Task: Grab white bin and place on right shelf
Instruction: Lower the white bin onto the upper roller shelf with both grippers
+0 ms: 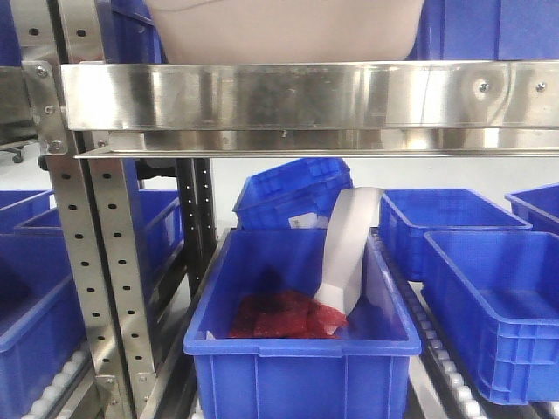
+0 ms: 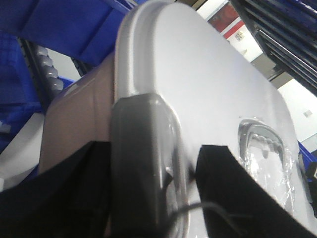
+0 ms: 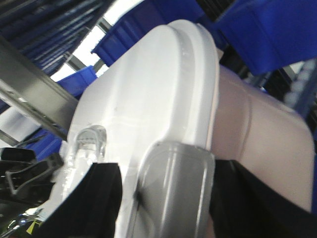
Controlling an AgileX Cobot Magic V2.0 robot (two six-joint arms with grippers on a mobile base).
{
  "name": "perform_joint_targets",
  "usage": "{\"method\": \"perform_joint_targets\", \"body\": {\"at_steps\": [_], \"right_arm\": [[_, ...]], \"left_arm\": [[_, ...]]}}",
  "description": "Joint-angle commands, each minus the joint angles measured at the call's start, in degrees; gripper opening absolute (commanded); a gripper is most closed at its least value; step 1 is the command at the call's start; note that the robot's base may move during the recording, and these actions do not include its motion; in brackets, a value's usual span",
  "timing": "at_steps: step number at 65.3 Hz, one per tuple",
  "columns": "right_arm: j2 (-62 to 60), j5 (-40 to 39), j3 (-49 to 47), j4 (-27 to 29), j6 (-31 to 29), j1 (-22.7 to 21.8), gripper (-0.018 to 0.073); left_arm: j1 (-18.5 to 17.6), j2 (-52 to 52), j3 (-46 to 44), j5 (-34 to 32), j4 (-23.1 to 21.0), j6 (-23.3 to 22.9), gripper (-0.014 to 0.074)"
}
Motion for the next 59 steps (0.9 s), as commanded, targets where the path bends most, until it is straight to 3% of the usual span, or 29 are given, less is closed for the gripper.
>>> {"method": "perform_joint_targets", "body": {"at_steps": [1, 7, 11, 18, 27, 40, 51, 59], "right_arm": [[-3.29, 3.26, -2.41, 6.75, -1.52, 1.11, 0.0467], [-3.29, 0.23, -2.41, 6.75, -1.81, 1.11, 0.0471], [-3.21, -0.69, -2.41, 6.69, -3.79, 1.11, 0.0522], [-3.21, -1.85, -2.35, 6.45, -4.94, 1.11, 0.0634], [-3.21, -6.82, -2.35, 4.59, -6.78, 0.91, 0.0632], [-3.21, -12.62, -2.35, 4.08, -6.78, -1.91, 0.0632], [-3.21, -10.55, -2.35, 4.03, -6.78, -4.22, 0.0632], [-3.21, -9.03, -2.35, 3.96, -6.83, -4.27, 0.0631]], "left_arm": [[-1.34, -3.58, -2.41, 1.50, -4.87, 1.07, 0.0252], [-0.84, -3.58, -2.41, -0.37, -4.60, 1.14, 0.0253], [-0.51, -3.56, -2.41, -0.36, -3.89, 1.14, 0.0265], [0.04, -3.34, -2.41, -0.52, -3.28, 1.14, 0.0353], [0.56, -3.24, -2.41, -1.16, -3.28, 1.14, 0.0436], [3.42, -3.24, -2.41, -1.46, -3.24, 1.14, 0.0436], [5.29, -3.24, -2.41, -0.83, -3.24, 1.14, 0.0428], [5.66, -3.24, -2.41, 1.13, -2.98, 1.14, 0.0314]]}}
